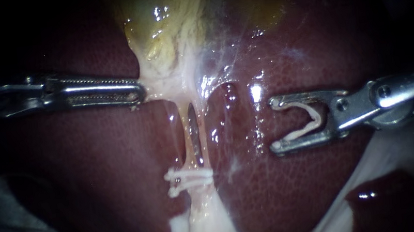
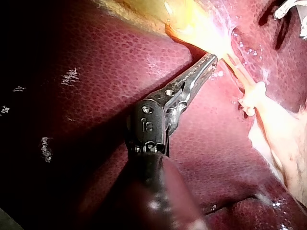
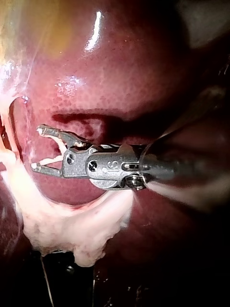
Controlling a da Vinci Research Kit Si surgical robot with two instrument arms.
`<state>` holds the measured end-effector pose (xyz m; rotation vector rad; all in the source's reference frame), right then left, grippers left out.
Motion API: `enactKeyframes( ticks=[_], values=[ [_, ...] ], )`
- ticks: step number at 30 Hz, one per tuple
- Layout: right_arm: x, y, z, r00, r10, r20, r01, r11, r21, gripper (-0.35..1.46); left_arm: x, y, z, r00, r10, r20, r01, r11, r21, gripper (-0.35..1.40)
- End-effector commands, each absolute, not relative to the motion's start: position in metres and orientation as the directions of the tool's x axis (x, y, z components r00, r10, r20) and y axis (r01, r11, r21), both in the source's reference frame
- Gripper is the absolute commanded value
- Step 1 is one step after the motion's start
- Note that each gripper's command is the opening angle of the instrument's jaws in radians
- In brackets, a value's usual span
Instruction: Clipping third clip left tube
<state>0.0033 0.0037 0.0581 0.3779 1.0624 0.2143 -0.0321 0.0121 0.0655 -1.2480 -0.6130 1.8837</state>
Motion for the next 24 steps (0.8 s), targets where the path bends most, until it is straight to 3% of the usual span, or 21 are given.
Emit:
enactKeyframes(
  ticks=[1, 14, 24],
  values=[
    [0.0033, 0.0037, 0.0581, 0.474, 0.35, -0.808, 0.01, 0.915, 0.403, 0.5, -0.0319, 0.0123, 0.0651, -0.214, 0.815, -0.538, -0.337, -0.579, -0.742, -0.35],
    [0.0044, 0.0037, 0.0582, 0.467, 0.348, -0.813, 0.036, 0.911, 0.411, 0.5, -0.0293, 0.0136, 0.0583, -0.191, 0.817, -0.544, -0.331, -0.575, -0.748, -0.35],
    [0.0099, 0.0026, 0.058, 0.422, 0.404, -0.812, 0.072, 0.878, 0.474, 0.49, -0.0295, 0.0134, 0.0583, -0.19, 0.817, -0.545, -0.333, -0.576, -0.747, -0.35]
  ],
)
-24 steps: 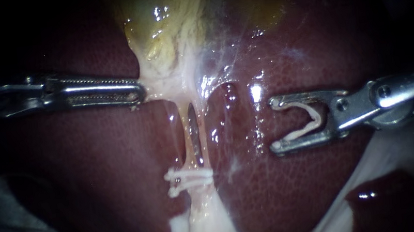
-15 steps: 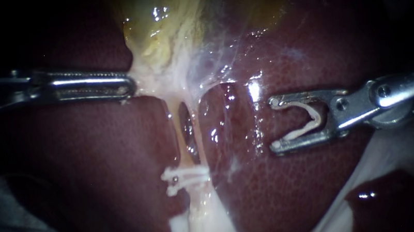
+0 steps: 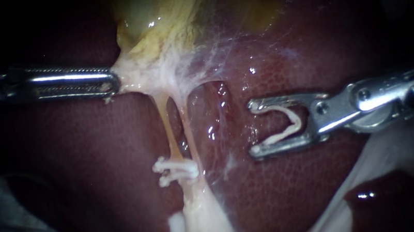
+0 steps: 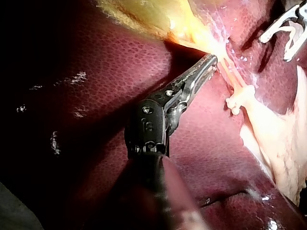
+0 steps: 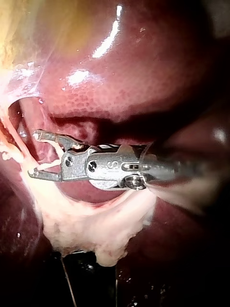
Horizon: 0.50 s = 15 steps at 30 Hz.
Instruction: Clipping third clip left tube
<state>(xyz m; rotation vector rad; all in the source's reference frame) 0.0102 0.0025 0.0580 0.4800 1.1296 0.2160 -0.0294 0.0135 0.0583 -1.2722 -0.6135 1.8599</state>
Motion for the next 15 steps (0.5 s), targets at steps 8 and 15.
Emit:
enactKeyframes(
  ticks=[8, 15],
  values=[
    [0.015, 0.0026, 0.0589, 0.382, 0.459, -0.802, 0.08, 0.848, 0.524, 0.49, -0.0297, 0.0133, 0.0583, -0.19, 0.817, -0.545, -0.334, -0.576, -0.746, -0.35],
    [0.018, 0.0032, 0.0613, 0.363, 0.482, -0.797, 0.096, 0.832, 0.547, 0.49, -0.0297, 0.0132, 0.0582, -0.19, 0.817, -0.545, -0.334, -0.576, -0.746, -0.35]
  ],
)
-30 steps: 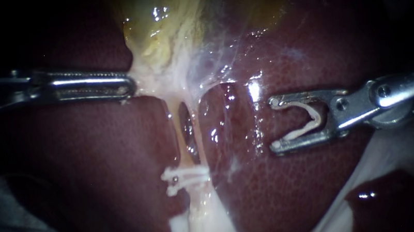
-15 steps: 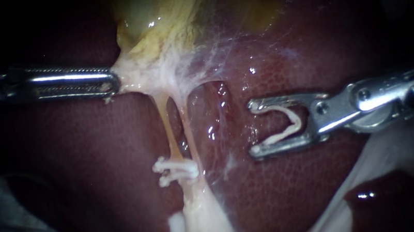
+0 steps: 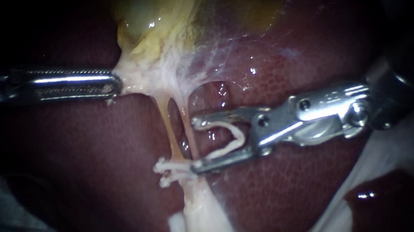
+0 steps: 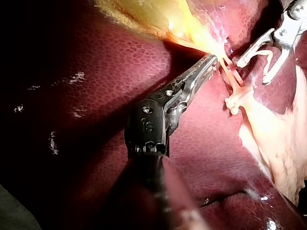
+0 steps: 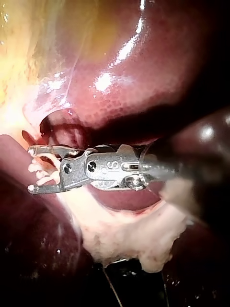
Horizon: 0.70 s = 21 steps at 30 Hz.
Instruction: Clipping third clip left tube
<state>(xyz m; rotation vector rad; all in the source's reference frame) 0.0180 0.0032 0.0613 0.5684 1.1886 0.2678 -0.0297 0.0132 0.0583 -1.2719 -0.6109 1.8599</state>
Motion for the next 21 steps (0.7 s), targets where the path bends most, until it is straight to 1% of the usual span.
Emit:
enactKeyframes(
  ticks=[1, 7, 10, 19, 21],
  values=[
    [0.0181, 0.0032, 0.0617, 0.361, 0.49, -0.793, 0.096, 0.827, 0.555, 0.49, -0.0297, 0.0132, 0.0582, -0.19, 0.817, -0.545, -0.334, -0.576, -0.746, -0.35],
    [0.0179, 0.0034, 0.0647, 0.366, 0.5, -0.785, 0.097, 0.818, 0.567, 0.49, -0.0296, 0.0132, 0.0582, -0.19, 0.817, -0.545, -0.334, -0.576, -0.746, -0.35],
    [0.0181, 0.0035, 0.0658, 0.361, 0.504, -0.784, 0.11, 0.812, 0.573, 0.49, -0.0297, 0.0132, 0.0582, -0.19, 0.817, -0.545, -0.334, -0.576, -0.746, -0.35],
    [0.0205, 0.0039, 0.0667, 0.298, 0.547, -0.782, 0.16, 0.779, 0.606, 0.49, -0.0297, 0.0132, 0.0582, -0.19, 0.817, -0.545, -0.334, -0.576, -0.746, -0.35],
    [0.021, 0.004, 0.0667, 0.272, 0.562, -0.781, 0.169, 0.771, 0.614, 0.48, -0.0296, 0.0132, 0.0582, -0.19, 0.817, -0.545, -0.334, -0.576, -0.746, -0.35]
  ],
)
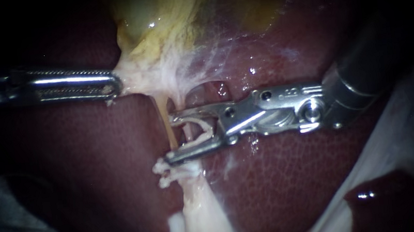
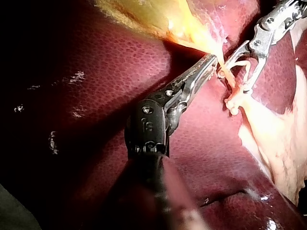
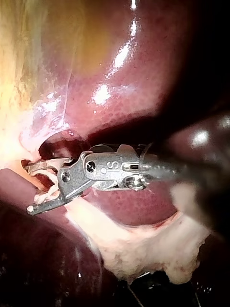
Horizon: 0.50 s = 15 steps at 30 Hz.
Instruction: Clipping third clip left tube
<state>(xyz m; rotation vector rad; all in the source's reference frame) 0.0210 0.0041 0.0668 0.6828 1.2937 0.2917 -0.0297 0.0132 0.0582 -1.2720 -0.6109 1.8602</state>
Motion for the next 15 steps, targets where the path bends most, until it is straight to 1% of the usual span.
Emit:
enactKeyframes(
  ticks=[1, 7, 12, 15],
  values=[
    [0.0212, 0.0041, 0.0667, 0.262, 0.569, -0.78, 0.174, 0.767, 0.618, 0.48, -0.0297, 0.0132, 0.0582, -0.19, 0.817, -0.545, -0.334, -0.576, -0.746, -0.35],
    [0.0221, 0.0042, 0.066, 0.214, 0.604, -0.767, 0.207, 0.74, 0.64, 0.48, -0.0297, 0.0132, 0.0582, -0.19, 0.817, -0.545, -0.334, -0.576, -0.746, -0.35],
    [0.0221, 0.0044, 0.0641, 0.208, 0.608, -0.766, 0.202, 0.74, 0.642, 0.47, -0.0297, 0.0133, 0.0583, -0.19, 0.817, -0.545, -0.334, -0.576, -0.746, -0.35],
    [0.022, 0.0045, 0.063, 0.207, 0.611, -0.764, 0.205, 0.736, 0.645, 0.44, -0.0297, 0.0133, 0.0583, -0.19, 0.817, -0.545, -0.334, -0.576, -0.746, -0.35]
  ],
)
